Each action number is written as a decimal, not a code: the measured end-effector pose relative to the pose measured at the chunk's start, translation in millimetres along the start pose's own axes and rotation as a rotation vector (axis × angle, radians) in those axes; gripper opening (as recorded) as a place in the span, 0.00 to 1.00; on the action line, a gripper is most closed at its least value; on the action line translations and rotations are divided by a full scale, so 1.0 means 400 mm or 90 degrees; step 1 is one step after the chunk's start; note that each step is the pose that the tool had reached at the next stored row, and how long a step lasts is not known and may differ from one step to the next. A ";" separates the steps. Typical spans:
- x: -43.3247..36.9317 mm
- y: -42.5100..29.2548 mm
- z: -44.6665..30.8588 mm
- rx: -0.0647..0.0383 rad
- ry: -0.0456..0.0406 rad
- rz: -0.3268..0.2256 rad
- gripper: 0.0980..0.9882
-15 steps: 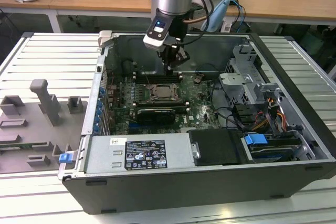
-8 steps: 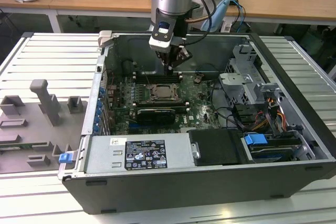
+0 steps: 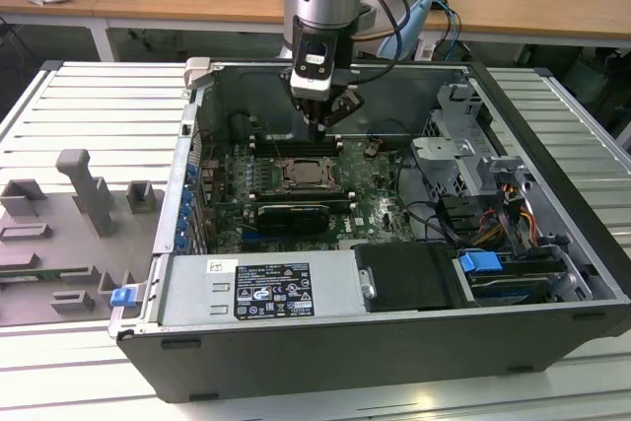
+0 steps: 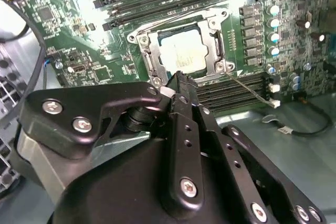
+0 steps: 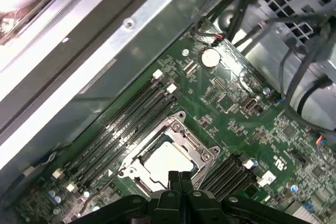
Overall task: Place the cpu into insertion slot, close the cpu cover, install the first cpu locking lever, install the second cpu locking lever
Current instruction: 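Install the first cpu locking lever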
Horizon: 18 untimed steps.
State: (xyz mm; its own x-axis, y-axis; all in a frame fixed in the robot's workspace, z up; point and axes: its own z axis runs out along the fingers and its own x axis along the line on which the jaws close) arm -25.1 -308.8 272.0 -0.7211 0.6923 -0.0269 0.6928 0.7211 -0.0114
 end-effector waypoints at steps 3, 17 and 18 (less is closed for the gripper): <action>0.000 0.000 0.000 -0.001 -0.0004 -0.039 0.01; 0.000 0.000 0.000 -0.006 -0.0024 -0.211 0.01; 0.000 0.000 0.000 -0.006 -0.0025 -0.219 0.01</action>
State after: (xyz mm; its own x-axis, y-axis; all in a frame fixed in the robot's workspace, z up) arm -25.1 -308.8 271.9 -0.9124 0.4083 -0.0268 0.4087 0.9126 -0.0113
